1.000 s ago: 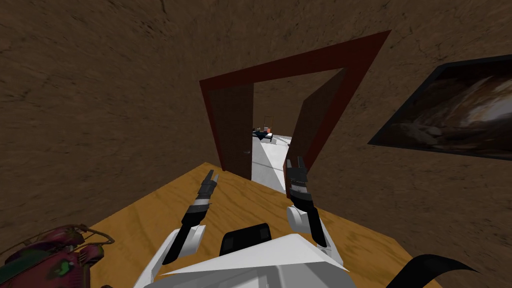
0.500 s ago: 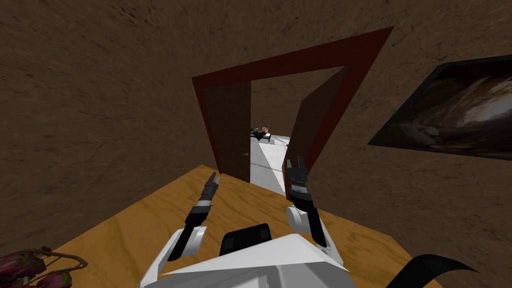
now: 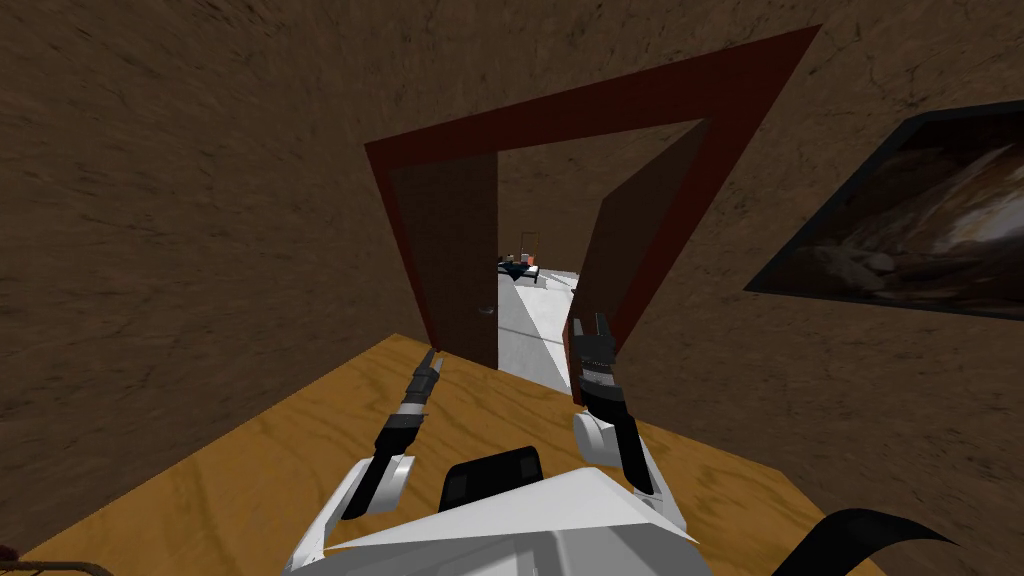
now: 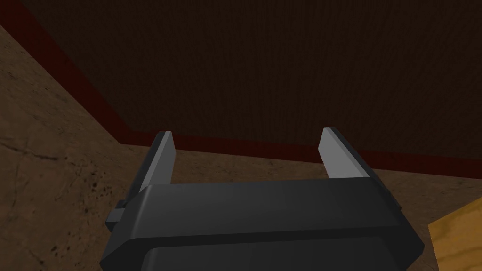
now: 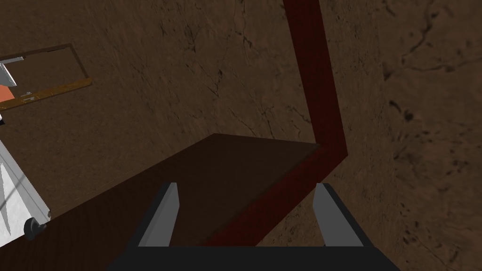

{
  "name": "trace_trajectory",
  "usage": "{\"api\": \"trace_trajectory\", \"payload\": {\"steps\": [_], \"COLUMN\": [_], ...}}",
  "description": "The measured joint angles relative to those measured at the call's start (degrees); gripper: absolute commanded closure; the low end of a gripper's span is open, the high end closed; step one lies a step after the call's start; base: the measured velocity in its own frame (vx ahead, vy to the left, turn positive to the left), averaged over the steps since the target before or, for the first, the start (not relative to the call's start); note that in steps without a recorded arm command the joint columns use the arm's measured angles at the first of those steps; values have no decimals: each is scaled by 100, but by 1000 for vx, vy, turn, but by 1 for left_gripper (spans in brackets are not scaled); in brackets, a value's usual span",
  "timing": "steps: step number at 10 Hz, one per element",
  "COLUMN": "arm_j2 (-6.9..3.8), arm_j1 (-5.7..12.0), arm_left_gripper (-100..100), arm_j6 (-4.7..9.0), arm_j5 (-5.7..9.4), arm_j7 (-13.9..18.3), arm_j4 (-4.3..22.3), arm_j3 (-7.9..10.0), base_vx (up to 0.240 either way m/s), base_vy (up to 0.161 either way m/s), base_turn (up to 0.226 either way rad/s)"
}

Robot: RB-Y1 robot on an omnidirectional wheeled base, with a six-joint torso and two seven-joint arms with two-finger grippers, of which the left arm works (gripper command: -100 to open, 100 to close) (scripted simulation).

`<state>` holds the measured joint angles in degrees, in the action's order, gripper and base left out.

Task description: Push the door open

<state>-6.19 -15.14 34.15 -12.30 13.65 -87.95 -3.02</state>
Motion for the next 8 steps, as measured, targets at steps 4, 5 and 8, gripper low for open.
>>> {"api": "trace_trajectory", "payload": {"steps": [4, 5, 8], "arm_j2": [-36, -29, -46], "arm_j1": [120, 155, 302], "arm_left_gripper": [-100, -100, -100], "arm_j6": [144, 193, 340], "arm_j5": [-68, -87, -152], "arm_j7": [79, 90, 153], "arm_j4": [448, 577, 1036], "arm_j3": [-2, -3, -2], "base_vx": [98, 114, 139], "base_vy": [2, 8, 7], "base_turn": [-58, -59, -72]}}
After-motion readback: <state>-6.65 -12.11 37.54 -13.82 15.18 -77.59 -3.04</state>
